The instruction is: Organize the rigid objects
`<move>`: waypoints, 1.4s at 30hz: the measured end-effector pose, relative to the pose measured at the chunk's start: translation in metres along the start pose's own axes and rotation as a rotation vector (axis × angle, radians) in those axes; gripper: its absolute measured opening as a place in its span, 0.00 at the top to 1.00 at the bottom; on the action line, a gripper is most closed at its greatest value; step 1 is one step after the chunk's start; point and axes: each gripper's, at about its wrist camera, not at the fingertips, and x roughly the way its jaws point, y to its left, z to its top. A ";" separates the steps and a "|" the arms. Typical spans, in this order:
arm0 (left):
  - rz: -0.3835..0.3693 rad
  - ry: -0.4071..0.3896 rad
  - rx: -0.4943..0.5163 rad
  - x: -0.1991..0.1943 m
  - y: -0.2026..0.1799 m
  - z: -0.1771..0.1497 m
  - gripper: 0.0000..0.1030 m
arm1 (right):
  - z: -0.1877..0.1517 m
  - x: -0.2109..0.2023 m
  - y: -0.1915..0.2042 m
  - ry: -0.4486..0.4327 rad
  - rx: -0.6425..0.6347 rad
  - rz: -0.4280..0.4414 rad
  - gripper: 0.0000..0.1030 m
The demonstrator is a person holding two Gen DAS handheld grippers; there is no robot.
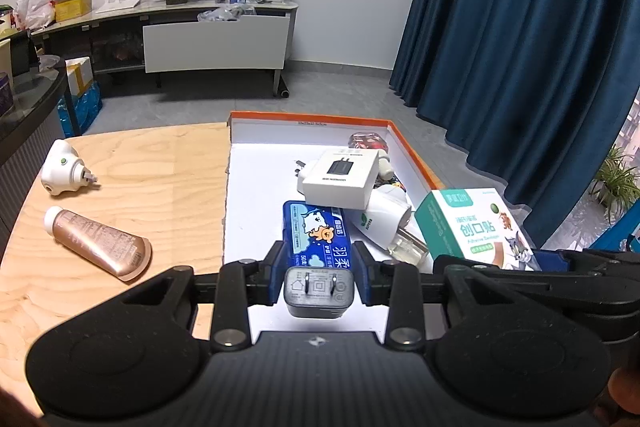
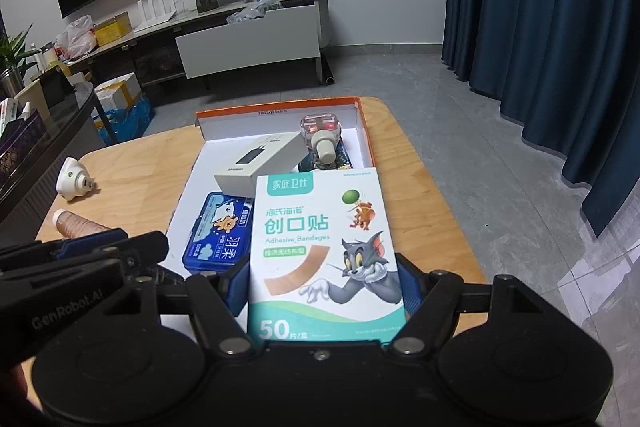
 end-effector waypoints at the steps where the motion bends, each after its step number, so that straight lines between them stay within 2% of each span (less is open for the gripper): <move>1: 0.002 0.000 0.000 0.000 0.000 0.000 0.65 | 0.000 0.000 0.000 0.001 0.000 0.000 0.17; 42: 0.005 0.006 -0.006 0.002 0.002 -0.002 0.65 | 0.000 0.006 0.000 0.024 -0.005 0.012 0.17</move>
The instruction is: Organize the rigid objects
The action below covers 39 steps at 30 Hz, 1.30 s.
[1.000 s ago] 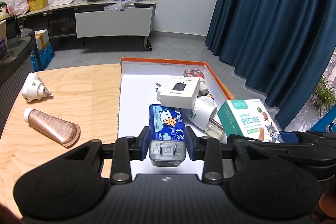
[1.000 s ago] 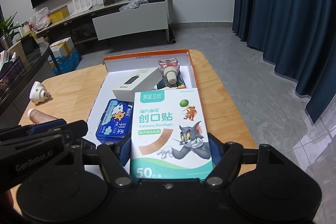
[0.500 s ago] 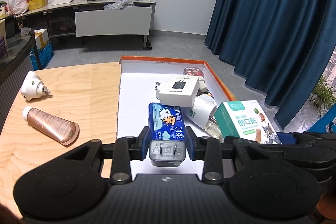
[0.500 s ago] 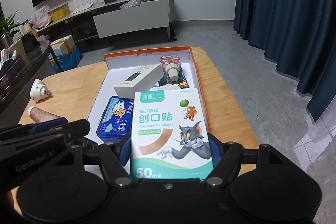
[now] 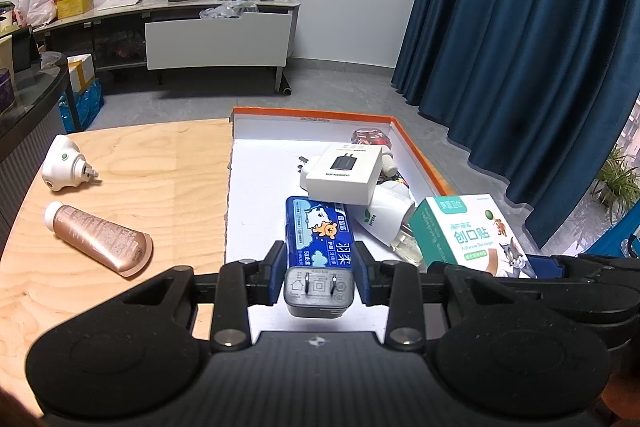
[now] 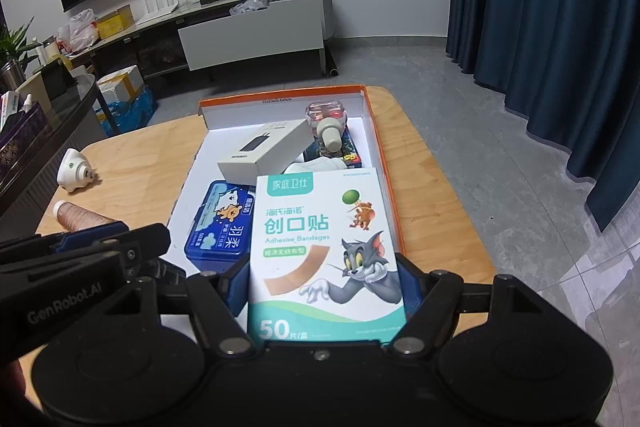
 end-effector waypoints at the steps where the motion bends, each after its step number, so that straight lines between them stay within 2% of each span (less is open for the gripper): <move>1: 0.000 0.000 0.000 0.000 0.000 0.000 0.65 | 0.000 0.000 0.000 0.001 0.001 0.000 0.17; 25: 0.004 -0.003 -0.005 0.001 0.000 -0.002 0.65 | -0.002 0.004 -0.005 0.000 0.017 0.002 0.17; 39: 0.005 -0.018 -0.004 0.003 0.002 0.008 0.65 | 0.004 0.002 -0.009 -0.015 0.015 0.007 0.17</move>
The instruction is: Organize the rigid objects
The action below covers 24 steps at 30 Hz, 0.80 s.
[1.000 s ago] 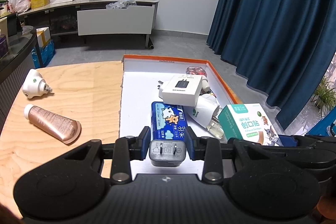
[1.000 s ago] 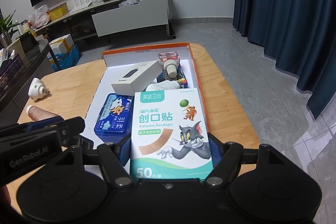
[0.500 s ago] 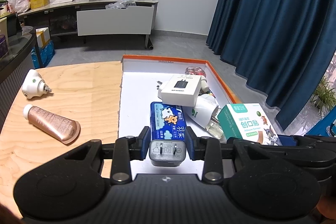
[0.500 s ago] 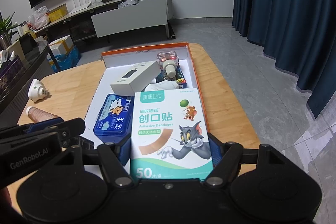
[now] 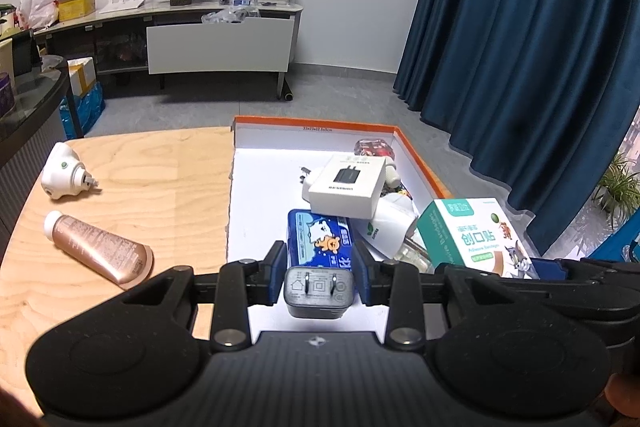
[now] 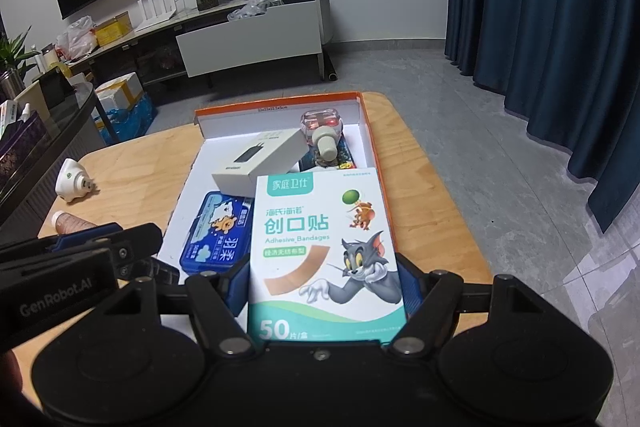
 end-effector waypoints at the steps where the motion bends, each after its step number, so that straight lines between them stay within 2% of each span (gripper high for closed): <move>1: 0.001 -0.001 0.000 0.001 0.000 0.002 0.65 | 0.002 0.000 0.000 -0.001 0.000 -0.001 0.17; 24: 0.043 -0.043 0.009 0.036 0.014 0.052 0.65 | 0.062 0.038 0.004 -0.028 -0.021 0.023 0.17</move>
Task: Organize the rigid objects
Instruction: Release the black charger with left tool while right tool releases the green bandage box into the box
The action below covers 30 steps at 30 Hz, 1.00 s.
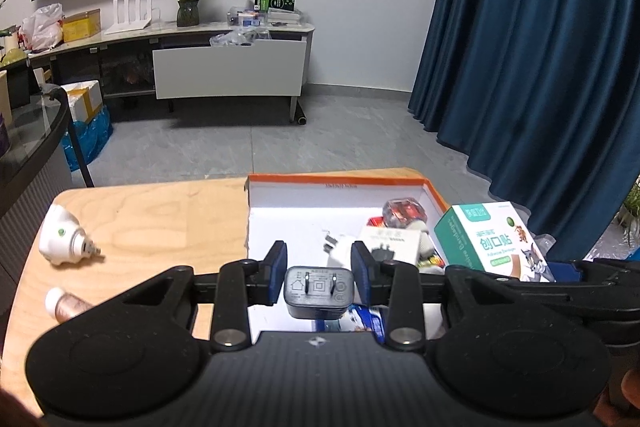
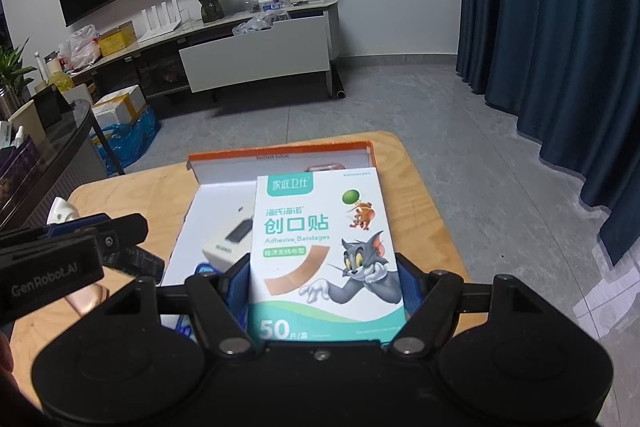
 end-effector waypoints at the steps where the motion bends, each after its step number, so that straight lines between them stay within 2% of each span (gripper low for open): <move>1: 0.002 -0.002 0.000 0.002 0.001 0.002 0.65 | 0.003 0.003 0.000 0.000 -0.001 0.000 0.17; 30: 0.003 0.044 0.010 0.063 0.008 0.031 0.65 | 0.036 0.065 0.000 0.040 0.001 0.009 0.17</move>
